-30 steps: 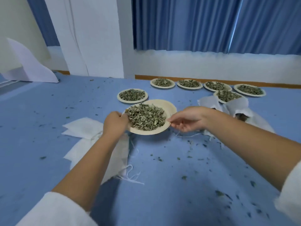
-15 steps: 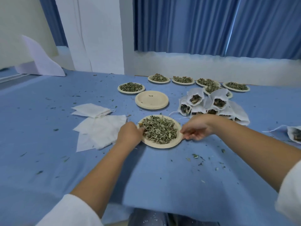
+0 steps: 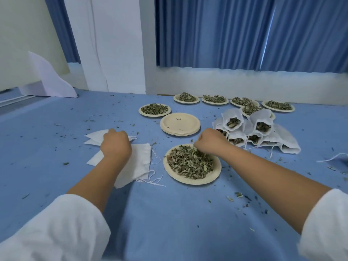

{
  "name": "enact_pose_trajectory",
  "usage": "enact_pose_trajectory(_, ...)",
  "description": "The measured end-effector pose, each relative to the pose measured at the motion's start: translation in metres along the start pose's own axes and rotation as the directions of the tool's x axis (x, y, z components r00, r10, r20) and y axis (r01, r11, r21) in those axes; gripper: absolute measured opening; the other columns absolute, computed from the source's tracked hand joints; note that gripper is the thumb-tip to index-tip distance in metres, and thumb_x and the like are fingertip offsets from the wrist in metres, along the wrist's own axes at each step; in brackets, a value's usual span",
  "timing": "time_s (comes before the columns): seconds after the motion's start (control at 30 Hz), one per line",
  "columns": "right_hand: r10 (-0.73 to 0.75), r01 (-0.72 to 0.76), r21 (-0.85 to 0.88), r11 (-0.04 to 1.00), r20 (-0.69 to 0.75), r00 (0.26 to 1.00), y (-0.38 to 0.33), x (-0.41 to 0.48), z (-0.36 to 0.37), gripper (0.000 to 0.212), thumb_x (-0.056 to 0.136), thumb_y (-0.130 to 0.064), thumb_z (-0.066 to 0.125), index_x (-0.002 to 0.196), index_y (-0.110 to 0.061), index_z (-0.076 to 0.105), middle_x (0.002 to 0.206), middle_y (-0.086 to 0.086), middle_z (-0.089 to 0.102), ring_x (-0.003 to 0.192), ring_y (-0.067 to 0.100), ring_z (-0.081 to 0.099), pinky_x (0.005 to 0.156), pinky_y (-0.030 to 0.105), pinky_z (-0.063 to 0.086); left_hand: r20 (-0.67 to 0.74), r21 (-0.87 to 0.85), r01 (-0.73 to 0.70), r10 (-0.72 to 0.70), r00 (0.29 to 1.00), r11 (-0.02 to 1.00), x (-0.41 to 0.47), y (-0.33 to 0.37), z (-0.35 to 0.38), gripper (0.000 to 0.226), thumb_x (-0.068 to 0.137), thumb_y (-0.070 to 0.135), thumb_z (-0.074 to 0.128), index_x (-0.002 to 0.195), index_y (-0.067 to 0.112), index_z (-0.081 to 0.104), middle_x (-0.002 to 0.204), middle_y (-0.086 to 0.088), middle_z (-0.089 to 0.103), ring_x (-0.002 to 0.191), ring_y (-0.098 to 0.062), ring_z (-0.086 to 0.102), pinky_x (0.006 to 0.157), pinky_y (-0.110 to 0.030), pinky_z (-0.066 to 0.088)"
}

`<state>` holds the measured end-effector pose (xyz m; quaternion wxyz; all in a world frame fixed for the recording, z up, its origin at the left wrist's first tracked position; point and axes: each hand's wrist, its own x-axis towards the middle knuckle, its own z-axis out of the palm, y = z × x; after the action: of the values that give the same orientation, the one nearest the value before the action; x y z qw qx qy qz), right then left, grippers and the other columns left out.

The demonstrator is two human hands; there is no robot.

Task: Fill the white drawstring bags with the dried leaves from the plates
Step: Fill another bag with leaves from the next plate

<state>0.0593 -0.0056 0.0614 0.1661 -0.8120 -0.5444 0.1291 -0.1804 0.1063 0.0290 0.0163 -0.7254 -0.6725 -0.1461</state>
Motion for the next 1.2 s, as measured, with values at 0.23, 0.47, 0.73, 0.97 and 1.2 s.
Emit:
enact_pose_trajectory(0.23,0.002,-0.002,0.084,0.996,-0.005,1.0,-0.014,0.007,0.014,0.037,0.09,-0.013,0.052,0.057,-0.014,0.035,0.052,0.002,0.03,0.049,0.019,0.027,0.058,0.031,0.027,0.032,-0.074,0.084,-0.081,0.996,0.994,0.017,-0.008,0.007,0.03,0.086,0.001,0.052,0.062,0.013,0.039,0.064,-0.005,0.045,0.069,-0.025,0.049,0.054,-0.027,0.032)
enact_pose_trajectory(0.47,-0.067,0.067,0.406,0.912,-0.015,0.998,-0.047,0.002,0.019,0.034,0.092,-0.02,0.059,0.066,0.001,0.065,0.065,0.024,0.055,0.061,0.022,0.043,0.062,0.03,0.037,0.068,-0.674,0.096,-0.067,0.995,0.733,0.006,0.012,-0.015,0.018,0.081,0.026,0.076,0.074,0.011,0.069,0.063,0.001,0.059,0.054,-0.017,0.049,0.051,-0.023,0.031)
enact_pose_trajectory(0.73,0.079,-0.197,0.876,0.44,0.18,0.98,-0.075,0.01,0.032,0.017,0.092,-0.015,0.065,0.098,0.0,0.069,0.069,0.009,0.067,0.06,0.015,0.062,0.057,0.019,0.052,0.056,-0.869,-0.02,0.138,0.989,0.494,-0.026,0.055,-0.015,0.021,0.079,0.017,0.078,0.061,0.028,0.073,0.063,0.013,0.071,0.068,-0.003,0.066,0.071,-0.032,0.053)
enact_pose_trajectory(0.97,0.067,-0.166,0.901,0.402,0.152,0.986,-0.064,0.014,0.041,0.012,0.088,-0.013,0.072,0.089,-0.001,0.069,0.071,0.006,0.064,0.058,0.009,0.059,0.052,0.016,0.054,-0.108,-0.854,-0.104,0.022,0.994,0.509,-0.03,0.058,0.002,0.018,0.09,0.019,0.064,0.076,0.03,0.067,0.078,0.013,0.067,0.054,-0.001,0.061,0.063,-0.024,0.051)
enact_pose_trajectory(1.2,-0.002,-0.1,0.964,0.245,0.103,0.995,-0.058,0.017,0.037,0.014,0.093,-0.006,0.063,0.08,-0.003,0.063,0.072,0.009,0.068,0.056,0.01,0.069,0.054,0.018,0.055,0.105,-0.852,0.096,-0.011,0.994,0.515,-0.027,0.061,0.014,0.034,0.092,0.029,0.064,0.118,0.01,0.054,0.116,-0.009,0.055,0.081,-0.025,0.07,0.068,-0.034,0.057)
